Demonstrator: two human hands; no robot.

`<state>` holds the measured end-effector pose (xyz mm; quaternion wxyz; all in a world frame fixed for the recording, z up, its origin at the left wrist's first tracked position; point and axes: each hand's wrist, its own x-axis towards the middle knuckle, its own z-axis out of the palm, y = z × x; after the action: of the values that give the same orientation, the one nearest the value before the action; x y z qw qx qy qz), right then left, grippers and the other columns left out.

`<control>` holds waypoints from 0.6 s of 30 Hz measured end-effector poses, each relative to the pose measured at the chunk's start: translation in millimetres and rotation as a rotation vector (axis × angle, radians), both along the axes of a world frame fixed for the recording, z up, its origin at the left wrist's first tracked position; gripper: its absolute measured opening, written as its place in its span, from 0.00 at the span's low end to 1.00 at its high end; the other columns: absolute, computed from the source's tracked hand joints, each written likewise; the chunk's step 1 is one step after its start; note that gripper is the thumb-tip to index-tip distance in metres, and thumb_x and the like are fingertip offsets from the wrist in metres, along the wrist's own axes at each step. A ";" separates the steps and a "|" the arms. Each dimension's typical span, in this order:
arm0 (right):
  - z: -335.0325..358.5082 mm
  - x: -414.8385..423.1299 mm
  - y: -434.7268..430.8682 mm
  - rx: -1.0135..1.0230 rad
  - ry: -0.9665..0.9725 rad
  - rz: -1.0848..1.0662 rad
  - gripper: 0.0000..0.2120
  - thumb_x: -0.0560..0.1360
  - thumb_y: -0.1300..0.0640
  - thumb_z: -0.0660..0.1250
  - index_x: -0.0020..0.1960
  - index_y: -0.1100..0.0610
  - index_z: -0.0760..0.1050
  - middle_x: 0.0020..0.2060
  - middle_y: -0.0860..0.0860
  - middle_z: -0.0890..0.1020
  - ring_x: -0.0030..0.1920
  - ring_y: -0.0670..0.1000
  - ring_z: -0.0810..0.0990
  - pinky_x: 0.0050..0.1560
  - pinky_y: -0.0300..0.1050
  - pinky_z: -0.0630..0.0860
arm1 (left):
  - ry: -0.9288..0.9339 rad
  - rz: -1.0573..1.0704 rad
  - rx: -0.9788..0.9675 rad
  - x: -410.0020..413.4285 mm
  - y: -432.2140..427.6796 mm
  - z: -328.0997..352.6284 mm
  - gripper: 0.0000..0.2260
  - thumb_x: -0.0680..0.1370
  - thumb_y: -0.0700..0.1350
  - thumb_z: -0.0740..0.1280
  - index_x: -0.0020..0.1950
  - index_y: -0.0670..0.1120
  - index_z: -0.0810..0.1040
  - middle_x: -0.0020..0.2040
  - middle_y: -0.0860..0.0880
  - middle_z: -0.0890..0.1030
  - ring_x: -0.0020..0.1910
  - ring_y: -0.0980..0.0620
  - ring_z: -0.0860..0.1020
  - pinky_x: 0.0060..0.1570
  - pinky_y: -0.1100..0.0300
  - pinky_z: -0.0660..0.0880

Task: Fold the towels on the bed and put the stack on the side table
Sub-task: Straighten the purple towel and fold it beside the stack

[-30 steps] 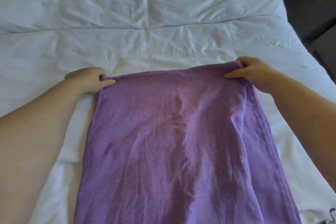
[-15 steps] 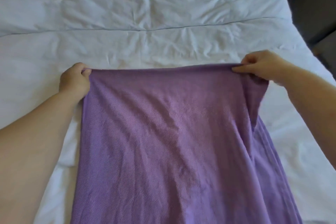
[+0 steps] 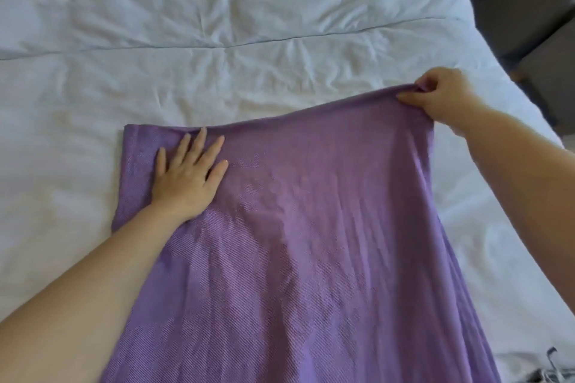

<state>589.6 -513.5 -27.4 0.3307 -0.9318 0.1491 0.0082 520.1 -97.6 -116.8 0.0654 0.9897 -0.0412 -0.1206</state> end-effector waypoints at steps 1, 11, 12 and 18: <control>-0.1 0.7 2.8 0.006 -0.065 -0.014 0.18 0.68 0.54 0.76 0.34 0.52 0.66 0.34 0.49 0.71 0.38 0.52 0.70 0.36 0.41 0.68 | 0.011 0.036 0.034 -1.0 0.1 -6.3 0.27 0.77 0.65 0.39 0.77 0.63 0.45 0.79 0.57 0.43 0.78 0.53 0.44 0.73 0.43 0.41; -24.0 -52.2 -2.9 0.197 0.194 -0.095 0.08 0.75 0.54 0.69 0.47 0.59 0.79 0.36 0.52 0.76 0.33 0.48 0.71 0.29 0.33 0.69 | -0.072 0.102 0.047 -27.0 -8.4 0.7 0.27 0.79 0.64 0.44 0.77 0.59 0.51 0.79 0.51 0.50 0.77 0.45 0.50 0.73 0.40 0.46; -23.5 -53.4 -3.9 0.188 0.091 -0.162 0.07 0.75 0.56 0.68 0.48 0.60 0.77 0.37 0.53 0.76 0.34 0.49 0.72 0.30 0.31 0.70 | -0.064 0.096 0.052 -34.7 -7.0 1.2 0.27 0.78 0.64 0.43 0.77 0.60 0.50 0.79 0.52 0.50 0.78 0.46 0.50 0.73 0.39 0.46; -11.4 -39.9 -1.5 0.485 0.112 -0.336 0.15 0.79 0.55 0.61 0.34 0.55 0.70 0.30 0.52 0.67 0.32 0.51 0.66 0.30 0.44 0.67 | -0.129 0.179 0.001 -42.1 -0.8 15.6 0.25 0.80 0.58 0.56 0.76 0.53 0.59 0.78 0.47 0.57 0.74 0.39 0.59 0.68 0.37 0.57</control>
<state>549.8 -515.0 -38.7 0.5317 -0.7859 0.3131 0.0403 478.0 -98.5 -101.2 0.0728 0.9952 0.0430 -0.0502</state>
